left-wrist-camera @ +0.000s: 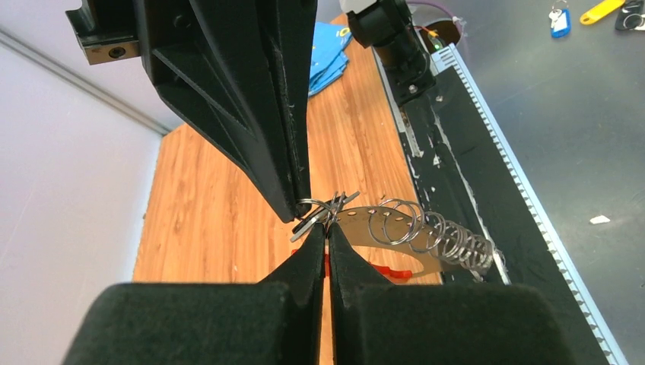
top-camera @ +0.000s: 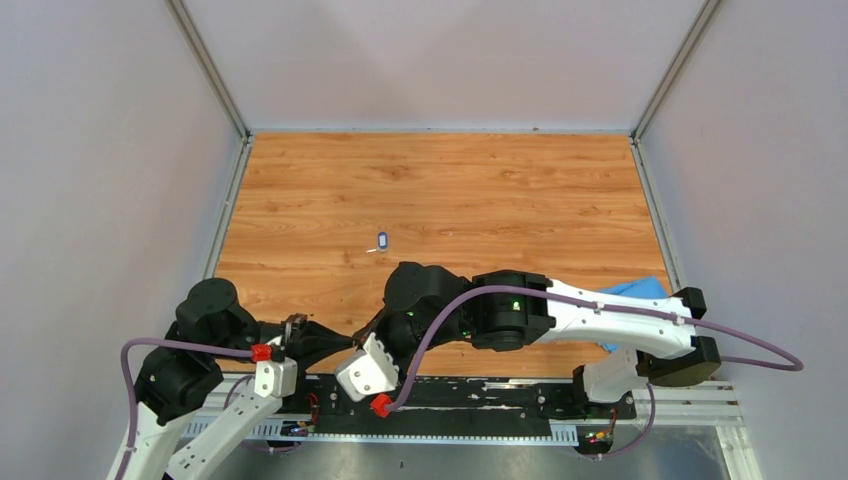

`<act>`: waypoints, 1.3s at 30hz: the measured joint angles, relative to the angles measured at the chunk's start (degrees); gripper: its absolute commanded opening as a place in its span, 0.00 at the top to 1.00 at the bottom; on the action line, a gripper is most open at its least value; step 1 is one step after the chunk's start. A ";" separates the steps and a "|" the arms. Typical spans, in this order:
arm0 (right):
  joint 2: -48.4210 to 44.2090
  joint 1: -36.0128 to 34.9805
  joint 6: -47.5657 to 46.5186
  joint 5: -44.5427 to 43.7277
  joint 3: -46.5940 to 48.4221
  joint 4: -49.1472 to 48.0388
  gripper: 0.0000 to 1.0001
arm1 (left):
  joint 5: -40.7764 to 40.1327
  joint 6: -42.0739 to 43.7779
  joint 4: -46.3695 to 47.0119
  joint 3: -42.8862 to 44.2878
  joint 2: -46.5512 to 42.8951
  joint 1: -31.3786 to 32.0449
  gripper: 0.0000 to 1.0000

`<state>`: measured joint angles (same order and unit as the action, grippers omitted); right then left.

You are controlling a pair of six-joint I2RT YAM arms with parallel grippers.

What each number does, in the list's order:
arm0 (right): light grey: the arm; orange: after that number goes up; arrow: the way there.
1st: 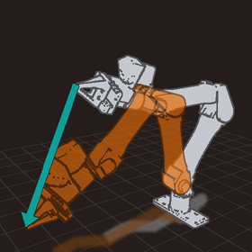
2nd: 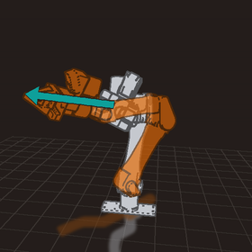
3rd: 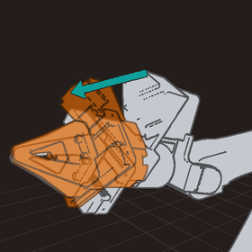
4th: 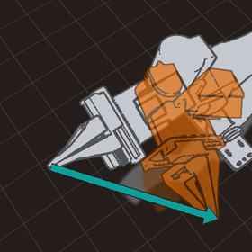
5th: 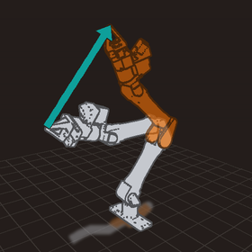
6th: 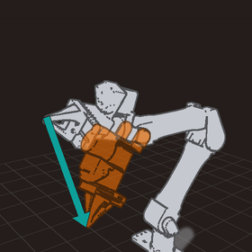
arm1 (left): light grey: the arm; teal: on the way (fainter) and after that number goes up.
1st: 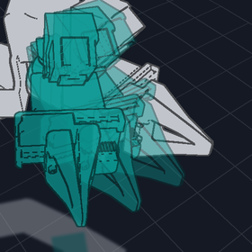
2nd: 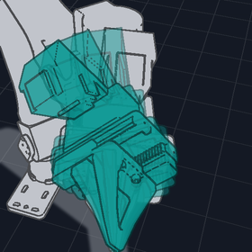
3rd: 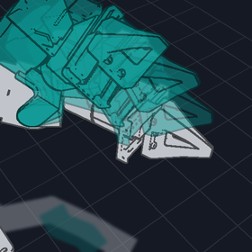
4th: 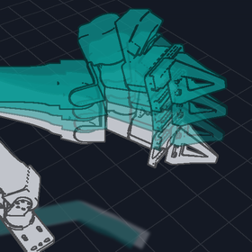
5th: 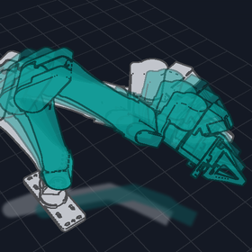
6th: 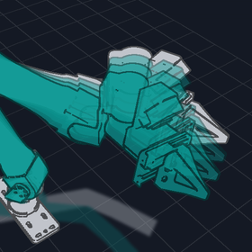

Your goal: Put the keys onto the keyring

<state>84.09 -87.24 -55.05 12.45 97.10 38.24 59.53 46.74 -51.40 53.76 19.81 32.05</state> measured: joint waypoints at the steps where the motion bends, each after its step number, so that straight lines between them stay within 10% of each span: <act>1: 0.20 0.00 0.24 -0.33 0.09 0.07 1.00 | -0.17 0.02 -0.04 -0.11 0.00 0.00 1.00; 27: 4.22 -0.11 6.71 -7.93 3.45 -0.39 0.84 | -5.25 2.93 -2.36 1.68 1.86 0.00 1.00; 39: 3.13 1.14 7.76 -9.97 4.44 -2.51 0.77 | -11.56 -20.68 18.78 -6.64 -5.75 0.00 1.00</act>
<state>87.22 -86.11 -47.29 2.48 101.54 35.73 47.97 26.06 -32.62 47.11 14.06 32.05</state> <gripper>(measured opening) 0.223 0.003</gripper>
